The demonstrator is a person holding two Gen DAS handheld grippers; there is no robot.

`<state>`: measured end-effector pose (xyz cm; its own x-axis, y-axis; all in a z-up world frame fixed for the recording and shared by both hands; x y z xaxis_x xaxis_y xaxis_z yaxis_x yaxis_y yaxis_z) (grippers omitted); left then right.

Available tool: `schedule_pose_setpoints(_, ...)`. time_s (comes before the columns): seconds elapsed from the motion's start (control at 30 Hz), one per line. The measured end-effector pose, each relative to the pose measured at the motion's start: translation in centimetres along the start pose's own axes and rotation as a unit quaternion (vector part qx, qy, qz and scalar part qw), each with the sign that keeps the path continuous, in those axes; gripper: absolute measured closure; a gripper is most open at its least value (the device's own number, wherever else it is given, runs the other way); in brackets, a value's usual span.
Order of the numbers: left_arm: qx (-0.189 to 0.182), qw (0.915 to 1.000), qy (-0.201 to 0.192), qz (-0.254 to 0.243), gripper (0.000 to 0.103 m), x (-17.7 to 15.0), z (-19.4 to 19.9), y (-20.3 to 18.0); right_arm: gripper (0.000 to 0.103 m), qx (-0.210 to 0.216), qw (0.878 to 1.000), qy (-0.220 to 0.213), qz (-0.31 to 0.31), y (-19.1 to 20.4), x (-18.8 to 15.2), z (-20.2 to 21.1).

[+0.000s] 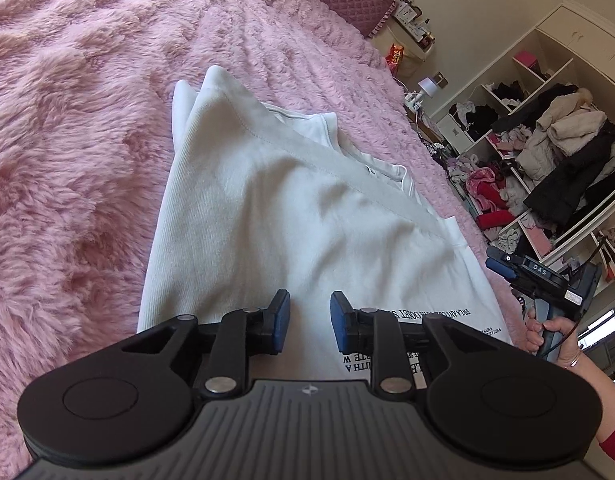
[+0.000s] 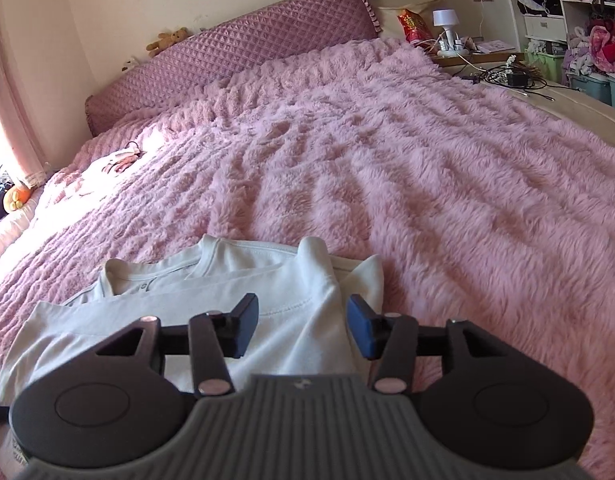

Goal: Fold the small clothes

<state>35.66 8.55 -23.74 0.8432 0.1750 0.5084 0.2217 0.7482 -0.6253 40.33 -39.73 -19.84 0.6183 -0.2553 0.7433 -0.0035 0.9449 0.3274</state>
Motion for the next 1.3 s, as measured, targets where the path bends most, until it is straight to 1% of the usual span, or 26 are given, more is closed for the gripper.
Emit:
schedule_pose_setpoints(0.07, 0.006, 1.0, -0.002, -0.005, 0.073, 0.1, 0.2, -0.5, 0.057, 0.017, 1.0, 0.0, 0.014, 0.3, -0.9, 3.0)
schedule_pose_setpoints(0.17, 0.004, 0.9999, -0.005, -0.012, 0.073, 0.0, 0.6, -1.4, 0.057, 0.02, 0.999, 0.011, 0.03, 0.0, -3.0, 7.0)
schedule_pose_setpoints(0.2, 0.002, 0.9999, -0.005, -0.014, 0.073, -0.1, 0.6, -1.7, 0.057, 0.015, 0.999, 0.017, 0.036, -0.2, -4.3, 8.3)
schedule_pose_setpoints(0.3, 0.004, 0.9998, -0.003, -0.019, 0.073, -0.4, 0.6, -2.5, 0.057, 0.0, 0.998, 0.042, 0.055, -1.2, -7.3, 10.2)
schedule_pose_setpoints(0.37, 0.01, 0.9996, 0.002, -0.025, 0.073, -0.6, 0.4, -2.8, 0.058, -0.007, 0.997, 0.058, 0.053, -2.1, -9.0, 10.5)
schedule_pose_setpoints(0.4, 0.013, 0.9996, 0.005, -0.026, 0.073, -0.7, 0.3, -3.0, 0.068, -0.006, 0.997, 0.068, 0.043, -2.5, -9.8, 10.4)
schedule_pose_setpoints(0.43, 0.015, 0.9995, 0.008, -0.026, 0.073, -0.8, 0.2, -3.1, 0.085, -0.001, 0.996, 0.078, 0.036, -2.7, -10.4, 10.3)
schedule_pose_setpoints(0.47, 0.016, 0.9995, 0.009, -0.025, 0.072, -0.8, 0.1, -3.2, 0.092, 0.007, 0.995, 0.093, 0.026, -2.8, -11.1, 10.0)
schedule_pose_setpoints(0.5, 0.018, 0.9995, 0.01, -0.026, 0.072, -0.9, 0.0, -3.3, 0.099, 0.009, 0.995, 0.098, 0.022, -2.9, -11.7, 9.9)
schedule_pose_setpoints(0.53, 0.021, 0.9993, 0.011, -0.027, 0.072, -0.9, -0.1, -3.3, 0.103, 0.012, 0.995, 0.096, 0.024, -2.7, -11.9, 9.9)
schedule_pose_setpoints(0.63, 0.028, 0.999, 0.013, -0.033, 0.072, -1.0, -0.2, -3.4, 0.103, 0.005, 0.995, 0.09, 0.031, -2.5, -11.6, 10.4)
schedule_pose_setpoints(0.7, 0.03, 0.9986, 0.015, -0.04, 0.071, -1.1, -0.2, -3.5, 0.103, -0.002, 0.995, 0.087, 0.046, -2.3, -10.9, 11.1)
schedule_pose_setpoints(0.77, 0.034, 0.9983, 0.017, -0.044, 0.068, -1.2, -0.2, -3.4, 0.103, -0.01, 0.994, 0.092, 0.051, -2.9, -10.5, 11.5)
schedule_pose_setpoints(0.8, 0.035, 0.9983, 0.017, -0.043, 0.068, -1.3, -0.3, -3.3, 0.103, -0.01, 0.993, 0.101, 0.051, -3.2, -10.5, 11.3)
schedule_pose_setpoints(0.9, 0.035, 0.9985, 0.017, -0.04, 0.067, -1.5, -0.6, -3.0, 0.103, -0.02, 0.99, 0.127, 0.056, -3.7, -11.9, 10.0)
schedule_pose_setpoints(0.97, 0.033, 0.9987, 0.015, -0.036, 0.067, -1.5, -0.6, -2.8, 0.103, -0.027, 0.991, 0.124, 0.051, -3.8, -12.7, 9.3)
schedule_pose_setpoints(1.0, 0.032, 0.9988, 0.014, -0.036, 0.067, -1.4, -0.5, -2.9, 0.101, -0.026, 0.991, 0.122, 0.05, -3.7, -12.9, 9.2)
schedule_pose_setpoints(1.03, 0.032, 0.9987, 0.012, -0.038, 0.067, -1.4, -0.4, -2.9, 0.09, -0.029, 0.991, 0.118, 0.049, -3.7, -12.9, 9.3)
schedule_pose_setpoints(1.1, 0.035, 0.9982, 0.007, -0.049, 0.067, -1.2, 0.2, -3.5, 0.072, -0.058, 0.991, 0.109, 0.043, -3.8, -12.7, 9.9)
schedule_pose_setpoints(1.17, 0.037, 0.9962, -0.004, -0.078, 0.067, -0.8, 1.0, -4.7, 0.069, -0.088, 0.991, 0.083, 0.05, -3.1, -11.8, 11.4)
schedule_pose_setpoints(1.2, 0.037, 0.9951, -0.009, -0.091, 0.067, -0.5, 1.3, -5.2, 0.069, -0.089, 0.991, 0.071, 0.068, -2.2, -11.3, 12.0)
schedule_pose_setpoints(1.23, 0.035, 0.9942, -0.013, -0.101, 0.067, -0.2, 1.5, -5.6, 0.064, -0.084, 0.991, 0.055, 0.093, -0.8, -10.8, 12.7)
schedule_pose_setpoints(1.3, 0.036, 0.993, -0.023, -0.11, 0.061, 0.7, 1.3, -6.2, 0.057, -0.075, 0.988, 0.031, 0.132, 2.4, -9.9, 13.6)
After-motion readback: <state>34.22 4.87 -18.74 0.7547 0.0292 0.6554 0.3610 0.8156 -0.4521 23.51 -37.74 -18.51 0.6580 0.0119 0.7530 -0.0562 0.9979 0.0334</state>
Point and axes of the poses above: each gripper's, at about its wrist camera, not at the fingertips, and z roughly against the way its jaws point, y to its left, x to its top, the point moved 9 cm from there along -z, roughly the way its jaws point, and after that the axes turned 3 degrees about y, right-handed, at the moved point
